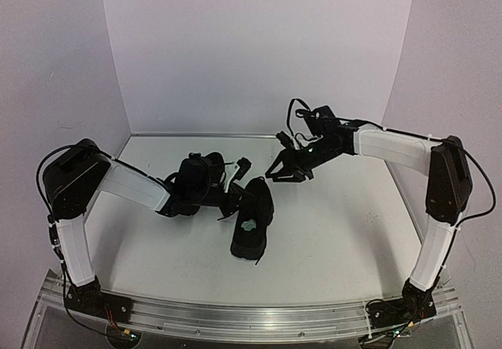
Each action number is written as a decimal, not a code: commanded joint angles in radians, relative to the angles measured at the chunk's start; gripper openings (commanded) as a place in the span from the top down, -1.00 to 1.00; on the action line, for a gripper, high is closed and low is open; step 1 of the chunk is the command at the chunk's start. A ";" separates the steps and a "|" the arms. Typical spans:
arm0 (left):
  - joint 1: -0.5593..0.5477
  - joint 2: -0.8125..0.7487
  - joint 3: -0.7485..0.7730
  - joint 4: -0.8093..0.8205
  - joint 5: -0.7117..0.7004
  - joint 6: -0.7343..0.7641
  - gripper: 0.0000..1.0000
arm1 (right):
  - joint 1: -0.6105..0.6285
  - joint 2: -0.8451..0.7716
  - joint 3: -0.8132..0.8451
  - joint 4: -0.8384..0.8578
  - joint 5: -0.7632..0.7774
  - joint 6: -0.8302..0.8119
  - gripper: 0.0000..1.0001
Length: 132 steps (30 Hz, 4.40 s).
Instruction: Tie the shoes
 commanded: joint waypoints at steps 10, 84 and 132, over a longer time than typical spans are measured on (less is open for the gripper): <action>0.002 0.009 0.026 -0.028 0.044 0.087 1.00 | 0.029 0.039 -0.076 0.084 0.012 0.080 0.49; -0.002 -0.008 0.051 -0.165 0.053 0.266 1.00 | 0.087 0.099 -0.074 0.234 0.008 0.245 0.57; -0.004 -0.005 0.051 -0.147 0.047 0.255 1.00 | 0.064 0.079 -0.113 0.228 0.041 0.266 0.59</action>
